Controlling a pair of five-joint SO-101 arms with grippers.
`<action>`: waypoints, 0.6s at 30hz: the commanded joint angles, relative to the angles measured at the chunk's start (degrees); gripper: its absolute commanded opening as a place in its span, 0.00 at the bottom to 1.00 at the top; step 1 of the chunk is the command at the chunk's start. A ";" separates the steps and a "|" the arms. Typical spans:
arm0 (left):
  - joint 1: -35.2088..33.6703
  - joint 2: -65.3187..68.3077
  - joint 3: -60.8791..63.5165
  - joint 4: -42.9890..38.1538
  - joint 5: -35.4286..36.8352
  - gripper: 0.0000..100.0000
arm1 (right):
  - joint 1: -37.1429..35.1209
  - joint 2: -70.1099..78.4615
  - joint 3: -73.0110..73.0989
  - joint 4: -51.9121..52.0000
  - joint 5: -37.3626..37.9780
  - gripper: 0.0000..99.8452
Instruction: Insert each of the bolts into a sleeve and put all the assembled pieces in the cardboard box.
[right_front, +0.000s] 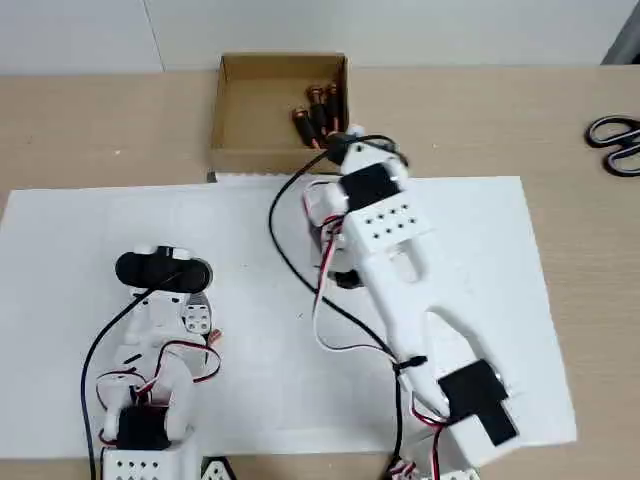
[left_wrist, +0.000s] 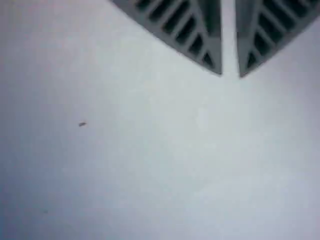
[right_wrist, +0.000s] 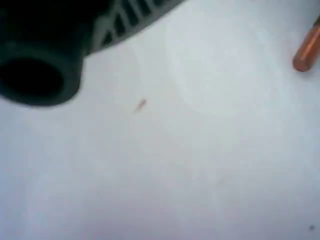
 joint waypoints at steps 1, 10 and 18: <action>1.32 -0.62 -3.38 1.93 -0.44 0.01 | 4.09 -5.58 -2.64 1.45 0.70 0.00; 1.32 -0.18 -26.86 15.12 3.87 0.01 | 8.48 -11.74 -1.23 1.54 0.79 0.00; 1.23 5.54 -38.37 13.19 -5.01 0.01 | 10.95 -12.18 7.91 1.54 0.53 0.00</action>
